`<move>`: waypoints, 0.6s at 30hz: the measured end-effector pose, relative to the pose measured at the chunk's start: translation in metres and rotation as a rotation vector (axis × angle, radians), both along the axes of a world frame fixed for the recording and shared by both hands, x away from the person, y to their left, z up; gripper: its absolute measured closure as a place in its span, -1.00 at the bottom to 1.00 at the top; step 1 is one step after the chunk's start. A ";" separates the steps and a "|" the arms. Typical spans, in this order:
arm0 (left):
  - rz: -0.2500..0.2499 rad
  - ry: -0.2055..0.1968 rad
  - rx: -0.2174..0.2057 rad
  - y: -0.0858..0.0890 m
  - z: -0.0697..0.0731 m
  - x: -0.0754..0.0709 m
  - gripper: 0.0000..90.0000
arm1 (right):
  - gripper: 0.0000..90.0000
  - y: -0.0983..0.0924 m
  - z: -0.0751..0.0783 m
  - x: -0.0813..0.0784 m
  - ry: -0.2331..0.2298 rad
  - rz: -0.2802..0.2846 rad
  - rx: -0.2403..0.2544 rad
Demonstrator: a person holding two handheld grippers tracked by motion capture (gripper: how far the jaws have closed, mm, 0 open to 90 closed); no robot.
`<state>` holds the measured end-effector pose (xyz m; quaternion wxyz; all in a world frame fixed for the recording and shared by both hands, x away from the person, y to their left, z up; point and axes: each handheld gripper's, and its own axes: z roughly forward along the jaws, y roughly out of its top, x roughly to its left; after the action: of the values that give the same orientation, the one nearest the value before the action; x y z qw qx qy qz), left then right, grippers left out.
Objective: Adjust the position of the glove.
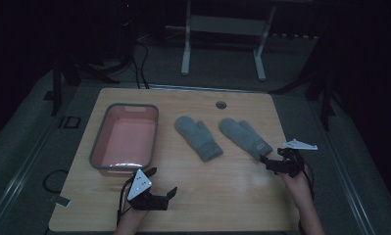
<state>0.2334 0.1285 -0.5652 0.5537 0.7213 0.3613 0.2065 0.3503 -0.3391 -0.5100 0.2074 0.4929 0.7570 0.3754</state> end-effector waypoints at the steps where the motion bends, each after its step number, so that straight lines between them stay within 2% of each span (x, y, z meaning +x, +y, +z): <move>1: 0.000 0.001 0.000 0.000 0.000 0.000 -0.99 | -0.70 0.006 0.002 0.003 0.002 0.009 -0.006; 3: 0.000 0.000 -0.002 0.000 0.000 0.000 -0.99 | -0.70 0.015 0.007 0.008 -0.012 0.040 -0.015; 6: 0.000 0.001 -0.002 0.000 0.000 0.000 -0.99 | -0.72 0.032 0.014 0.016 0.009 0.098 -0.024; 9: 0.000 0.000 0.002 0.000 0.000 0.000 -0.99 | -0.72 0.042 0.018 0.022 0.010 0.107 -0.036; 10: 0.000 -0.002 0.001 0.001 0.001 0.000 -0.99 | -0.72 0.055 0.022 0.028 0.007 0.133 -0.055; 13: -0.002 -0.001 0.000 0.000 0.001 -0.001 -0.99 | -0.72 0.070 0.027 0.034 -0.019 0.159 -0.064; 18: -0.011 0.001 -0.001 0.000 0.001 -0.001 -0.99 | -0.71 0.095 0.030 0.048 0.000 0.220 -0.069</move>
<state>0.2325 0.1285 -0.5641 0.5550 0.7232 0.3577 0.2028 0.3978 -0.2440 -0.4796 0.1818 0.3993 0.8191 0.3696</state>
